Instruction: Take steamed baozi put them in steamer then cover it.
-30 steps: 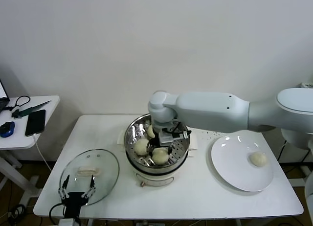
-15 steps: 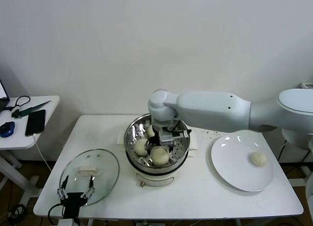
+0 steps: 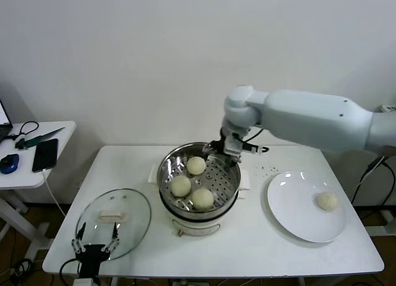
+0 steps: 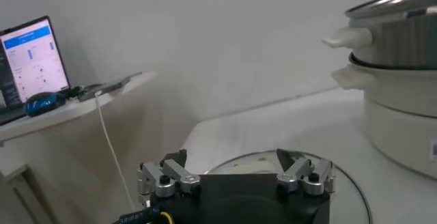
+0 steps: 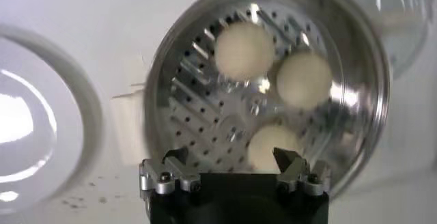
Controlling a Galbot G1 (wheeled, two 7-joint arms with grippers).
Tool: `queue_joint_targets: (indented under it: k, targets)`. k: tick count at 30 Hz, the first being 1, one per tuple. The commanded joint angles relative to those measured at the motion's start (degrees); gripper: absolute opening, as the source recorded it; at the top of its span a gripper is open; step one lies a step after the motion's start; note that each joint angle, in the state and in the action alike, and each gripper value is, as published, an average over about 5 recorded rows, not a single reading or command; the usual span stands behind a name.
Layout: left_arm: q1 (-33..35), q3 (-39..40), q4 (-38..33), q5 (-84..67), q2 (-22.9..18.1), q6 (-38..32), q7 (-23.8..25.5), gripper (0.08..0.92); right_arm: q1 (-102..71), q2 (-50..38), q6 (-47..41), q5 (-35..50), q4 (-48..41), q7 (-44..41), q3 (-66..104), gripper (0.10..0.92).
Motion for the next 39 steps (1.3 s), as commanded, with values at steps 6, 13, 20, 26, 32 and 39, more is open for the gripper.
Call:
queue_joint_targets:
  k: [6, 13, 20, 26, 32, 39]
  targets:
    - [0.1, 0.2, -0.6, 0.3, 0.2, -0.1, 0.2, 0.823, -13.5, -25.6, -25.8, 11.9, -6.5, 0.8, 7.6, 0.823]
    - [-0.1, 0.2, -0.5, 0.8, -0.1, 0.3, 0.2, 0.823, -31.0, -28.0, -20.4, -0.1, -14.1, -3.1, 21.9, 0.823]
    - [0.0, 0.2, -0.3, 1.4, -0.5, 0.5, 0.1, 0.823, -41.1, -26.0, -14.3, -9.3, -22.7, -5.1, 31.3, 0.823]
    - [-0.4, 0.5, -0.1, 1.9, -1.2, 0.9, 0.1, 0.823, -43.9, -23.3, -10.9, -13.5, -28.5, -5.3, 34.3, 0.823]
    - [0.0, 0.6, 0.0, 1.2, -1.2, 1.2, 0.1, 0.823, -44.2, -20.0, -9.4, -14.0, -33.6, -5.4, 35.7, 0.823]
    - [0.3, 0.4, 0.3, 1.3, -1.3, 1.1, 0.1, 0.823, -44.4, -17.7, -9.3, -14.1, -35.5, -5.4, 35.7, 0.823]
